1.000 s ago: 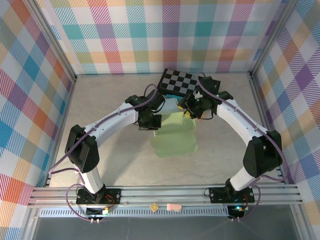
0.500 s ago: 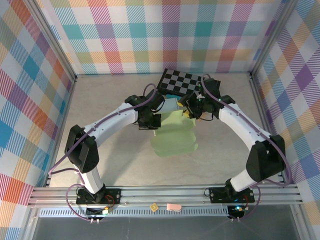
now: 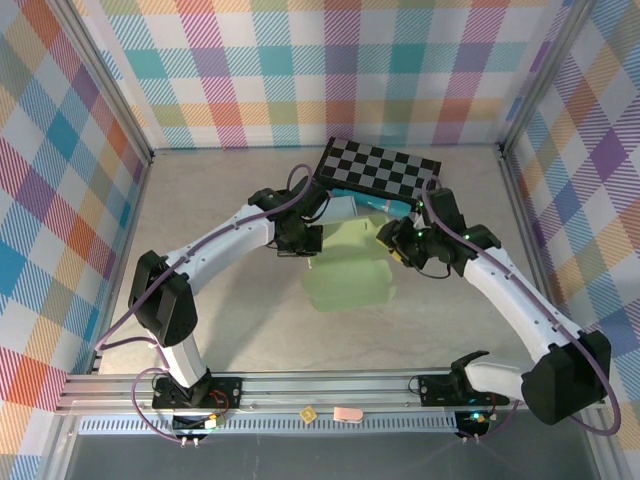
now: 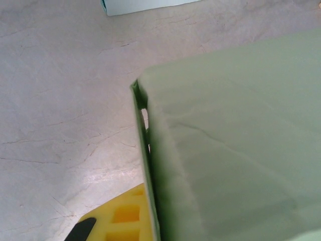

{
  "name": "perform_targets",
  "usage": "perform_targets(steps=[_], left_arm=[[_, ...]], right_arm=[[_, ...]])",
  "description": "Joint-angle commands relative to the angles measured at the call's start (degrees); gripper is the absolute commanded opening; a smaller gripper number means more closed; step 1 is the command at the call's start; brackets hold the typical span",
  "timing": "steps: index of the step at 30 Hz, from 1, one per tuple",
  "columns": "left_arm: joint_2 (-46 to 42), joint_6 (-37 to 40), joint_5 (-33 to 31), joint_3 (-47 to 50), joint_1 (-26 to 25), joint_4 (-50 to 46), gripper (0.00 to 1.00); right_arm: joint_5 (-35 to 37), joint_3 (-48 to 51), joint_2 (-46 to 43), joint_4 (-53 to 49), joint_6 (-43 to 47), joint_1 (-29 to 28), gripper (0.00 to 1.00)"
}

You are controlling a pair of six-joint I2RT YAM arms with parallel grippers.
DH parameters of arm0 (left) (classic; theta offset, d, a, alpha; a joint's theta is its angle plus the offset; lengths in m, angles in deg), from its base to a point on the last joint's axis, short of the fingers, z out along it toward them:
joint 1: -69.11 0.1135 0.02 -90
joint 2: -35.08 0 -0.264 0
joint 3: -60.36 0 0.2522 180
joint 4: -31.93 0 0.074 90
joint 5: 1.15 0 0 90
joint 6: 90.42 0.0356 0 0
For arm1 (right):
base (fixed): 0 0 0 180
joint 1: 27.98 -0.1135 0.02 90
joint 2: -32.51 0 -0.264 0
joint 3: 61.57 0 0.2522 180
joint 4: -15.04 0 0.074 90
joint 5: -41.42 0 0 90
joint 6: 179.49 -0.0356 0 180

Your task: Fold the paper box

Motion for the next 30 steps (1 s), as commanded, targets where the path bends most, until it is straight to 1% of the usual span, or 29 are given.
perform_targets(steps=[1,4,5,7,11,16,18,19,23,30], left_arm=[[-1.9,0.8,-0.3,-1.8,-0.1,-0.4,0.0],[-2.1,0.8,-0.3,-1.5,-0.1,-0.4,0.0],[-2.2,0.6,-0.3,-1.5,-0.1,-0.4,0.0],[-2.6,0.7,-0.3,-1.1,-0.1,-0.2,0.0],[-3.5,0.5,-0.5,-0.2,-0.1,0.0,0.0],[-4.2,0.4,-0.9,0.0,-0.1,-0.3,0.0],[-4.5,0.4,-0.8,0.2,-0.2,-0.1,0.0],[-4.5,0.3,-0.7,0.3,-0.2,-0.1,0.0],[-4.5,0.3,-0.5,0.4,-0.3,-0.3,0.0],[-4.7,0.3,-0.6,0.8,-0.4,-0.1,0.0]], right_arm=[[0.2,0.5,1.3,-0.1,2.2,-0.3,0.45],[0.2,0.4,3.7,1.9,2.1,-0.4,0.35],[1.0,0.2,4.2,2.4,2.4,-0.4,0.33],[2.1,-0.3,5.4,3.3,2.9,-0.3,0.33],[2.2,-2.3,9.3,1.5,3.3,-0.2,0.41],[4.7,-1.7,9.2,0.4,3.1,0.3,0.44],[4.8,-2.0,9.6,0.0,2.9,0.5,0.44],[5.1,-2.0,9.7,-0.2,2.5,0.6,0.42],[4.3,-1.3,9.1,3.1,0.2,1.4,0.4],[2.5,-4.2,8.2,4.6,-1.9,1.5,0.38]])
